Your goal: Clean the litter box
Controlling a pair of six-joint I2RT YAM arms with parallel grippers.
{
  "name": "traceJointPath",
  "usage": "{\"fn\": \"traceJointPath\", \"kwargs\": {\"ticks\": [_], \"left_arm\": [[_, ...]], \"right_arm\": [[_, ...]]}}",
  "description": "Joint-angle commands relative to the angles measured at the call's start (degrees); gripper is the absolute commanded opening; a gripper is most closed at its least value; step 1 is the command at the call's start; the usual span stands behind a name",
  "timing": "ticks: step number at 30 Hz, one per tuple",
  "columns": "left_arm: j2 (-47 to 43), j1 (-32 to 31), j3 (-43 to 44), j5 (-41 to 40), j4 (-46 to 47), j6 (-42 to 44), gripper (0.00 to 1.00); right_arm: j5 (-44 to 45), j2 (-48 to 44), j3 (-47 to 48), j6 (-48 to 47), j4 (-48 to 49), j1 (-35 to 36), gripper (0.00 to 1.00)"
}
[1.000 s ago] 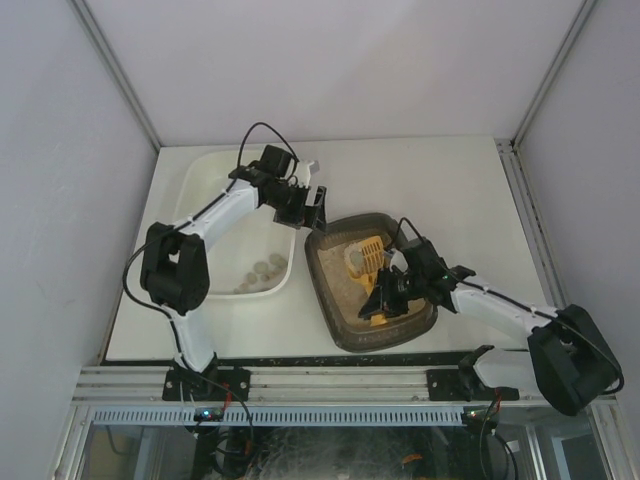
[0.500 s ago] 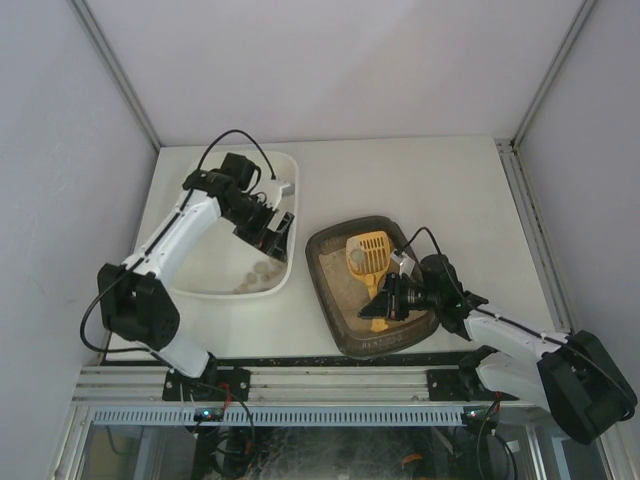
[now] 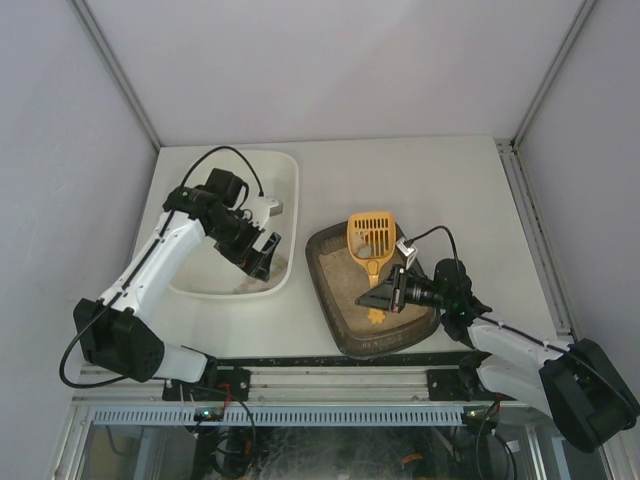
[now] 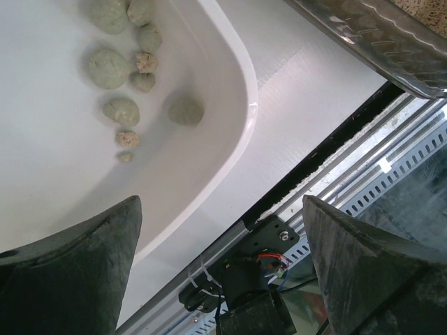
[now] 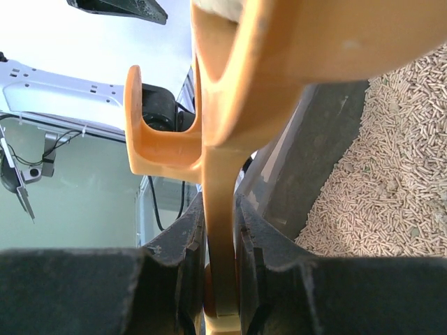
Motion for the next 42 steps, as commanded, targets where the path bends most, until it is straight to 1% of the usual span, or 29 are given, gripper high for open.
{"fn": "traceJointPath", "kwargs": {"ticks": [1,5,10,12,15,18,21,24,26,29,31,32,33,35,37,39,40,42], "left_arm": [[-1.89,-0.06,-1.23,-2.17,1.72,-1.20,1.00],[-1.82,-0.09,-1.63,-2.25,2.26,-1.39,1.00],[-1.16,-0.11,-2.01,-1.92,2.96,-2.02,1.00],[-1.10,-0.02,-1.91,-1.69,2.70,-1.81,1.00],[-1.58,0.02,-2.08,-0.42,2.39,-0.62,1.00],[-2.09,0.00,-1.87,-0.08,2.47,-0.29,1.00],[-2.39,0.24,-0.93,-0.91,2.81,-0.67,1.00],[-3.10,1.49,0.76,0.25,2.82,-1.62,1.00],[-3.40,4.05,2.51,2.95,2.26,-2.16,1.00],[-3.04,12.62,6.19,10.50,0.11,-3.31,1.00],[-1.80,18.94,7.66,15.35,-1.26,-4.51,1.00],[-0.87,22.16,7.57,18.41,-2.09,-4.99,1.00],[0.18,25.14,6.89,23.35,-2.89,-5.37,1.00],[2.57,31.03,4.49,31.53,-4.45,-5.03,1.00],[4.10,35.89,2.00,37.93,-4.20,-4.93,1.00],[5.07,37.63,3.82,37.27,-7.88,0.93,1.00],[4.59,37.83,4.18,36.58,-8.22,1.66,1.00],[2.08,37.93,2.37,36.25,-4.21,-1.11,1.00]], "right_arm": [[0.02,-0.06,0.47,-0.01,7.35,-0.38,0.00],[0.23,-1.86,1.23,1.71,6.86,-0.79,0.00],[-0.25,-7.28,3.75,2.64,-0.35,-0.79,0.00],[-1.28,-10.14,4.78,3.53,-5.17,-0.78,0.00],[-2.32,-14.91,6.33,3.57,-17.21,-0.82,0.00],[0.39,-18.71,7.47,2.60,-30.47,0.16,0.00],[-0.67,-21.86,6.54,5.14,-31.49,2.16,0.00],[2.92,-28.62,4.32,7.87,-32.25,0.51,0.00],[5.50,-32.23,1.40,10.19,-31.03,-1.40,0.00],[2.84,-28.04,2.39,10.40,-30.61,0.49,0.00],[1.86,-26.18,2.15,11.67,-26.59,2.40,0.00],[2.48,-26.82,1.26,13.03,-23.13,2.57,0.00],[3.99,-27.86,0.33,13.70,-22.32,2.11,0.00],[6.58,-28.16,0.13,13.29,-24.49,1.53,0.00],[6.49,-24.07,2.69,10.66,-26.32,4.86,0.00],[5.83,-20.40,4.38,9.59,-24.85,8.54,0.00],[5.79,-20.47,4.27,10.02,-23.80,8.24,0.00],[6.21,-22.70,1.92,12.38,-21.76,4.23,0.00]]}}
